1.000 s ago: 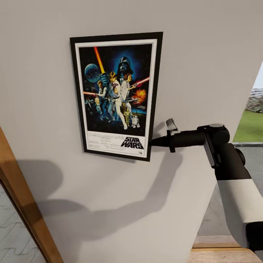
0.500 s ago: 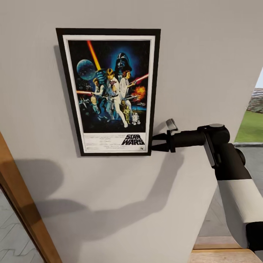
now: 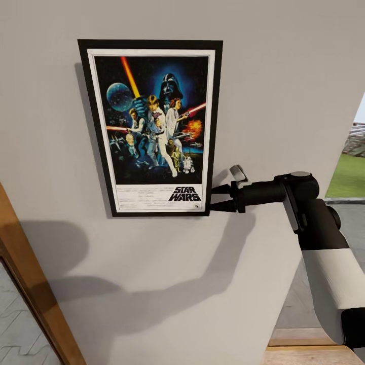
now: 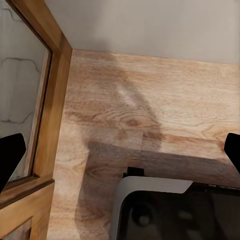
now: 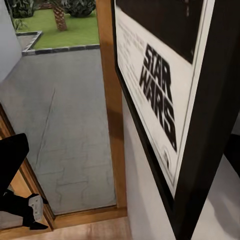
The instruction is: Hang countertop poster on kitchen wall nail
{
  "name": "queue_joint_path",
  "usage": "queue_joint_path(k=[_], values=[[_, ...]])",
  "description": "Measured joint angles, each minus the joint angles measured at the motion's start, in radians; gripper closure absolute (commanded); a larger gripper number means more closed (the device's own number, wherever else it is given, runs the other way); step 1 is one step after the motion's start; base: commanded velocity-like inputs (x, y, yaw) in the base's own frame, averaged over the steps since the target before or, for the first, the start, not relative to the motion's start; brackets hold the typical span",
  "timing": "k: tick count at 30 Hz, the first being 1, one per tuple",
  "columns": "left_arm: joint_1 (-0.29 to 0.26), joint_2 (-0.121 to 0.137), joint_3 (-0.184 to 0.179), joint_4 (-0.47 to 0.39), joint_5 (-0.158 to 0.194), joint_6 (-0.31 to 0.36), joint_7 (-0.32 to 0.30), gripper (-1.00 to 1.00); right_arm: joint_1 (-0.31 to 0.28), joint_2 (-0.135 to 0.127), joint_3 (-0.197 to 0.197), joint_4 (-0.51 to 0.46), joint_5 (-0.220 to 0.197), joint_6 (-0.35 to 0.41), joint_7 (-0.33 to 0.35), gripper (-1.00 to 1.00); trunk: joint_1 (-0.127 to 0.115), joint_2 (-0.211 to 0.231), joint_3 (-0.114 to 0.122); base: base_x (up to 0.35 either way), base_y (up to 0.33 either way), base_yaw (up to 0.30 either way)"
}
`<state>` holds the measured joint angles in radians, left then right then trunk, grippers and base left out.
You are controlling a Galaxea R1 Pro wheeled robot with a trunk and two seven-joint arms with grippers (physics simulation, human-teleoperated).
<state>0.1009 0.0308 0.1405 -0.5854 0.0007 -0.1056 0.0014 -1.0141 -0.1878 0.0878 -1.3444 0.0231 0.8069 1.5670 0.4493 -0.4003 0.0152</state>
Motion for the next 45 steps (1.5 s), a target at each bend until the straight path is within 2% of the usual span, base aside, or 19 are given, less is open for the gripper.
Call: queue_joint_path(k=[4,7,18,22,31,36,45], values=[[0.0,0.0,0.0,0.0,0.0,0.0,0.0,-1.0,0.0,0.0,-0.001,0.0,0.002,-0.001,0.003,-1.0,0.0,0.0,0.0,-0.068,-0.018,0.0],[0.0,0.0,0.0,0.0,0.0,-0.001,0.0,-1.0,0.0,0.0,-0.001,0.001,0.013,-0.004,-0.055,-1.0,0.001,0.001,0.0,-0.229,-0.071,0.0],[0.0,0.0,0.0,0.0,0.0,0.0,0.0,-1.0,0.001,0.0,0.0,0.001,0.013,-0.005,-0.054,-1.0,0.001,0.001,0.0,-0.242,-0.068,0.0],[0.0,0.0,0.0,0.0,0.0,0.0,0.0,-1.0,0.028,0.0,0.001,0.0,0.012,-0.008,-0.052,-1.0,0.001,0.001,0.005,-0.21,-0.002,0.0],[0.0,0.0,0.0,0.0,0.0,0.0,0.0,-1.0,0.131,-0.001,0.0,-0.003,0.01,-0.012,-0.052,-1.0,0.0,0.001,0.02,-0.044,0.0,0.0],[0.0,0.0,0.0,0.0,0.001,0.0,0.0,-1.0,0.191,-0.001,-0.001,-0.002,0.012,-0.046,-0.054,-1.0,0.0,0.001,0.026,-0.006,0.0,0.0],[0.0,0.0,0.0,0.0,0.001,0.0,0.0,-1.0,0.211,-0.001,-0.001,0.001,0.013,-0.068,-0.051,-1.0,0.0,0.001,0.028,-0.001,0.0,0.0]])
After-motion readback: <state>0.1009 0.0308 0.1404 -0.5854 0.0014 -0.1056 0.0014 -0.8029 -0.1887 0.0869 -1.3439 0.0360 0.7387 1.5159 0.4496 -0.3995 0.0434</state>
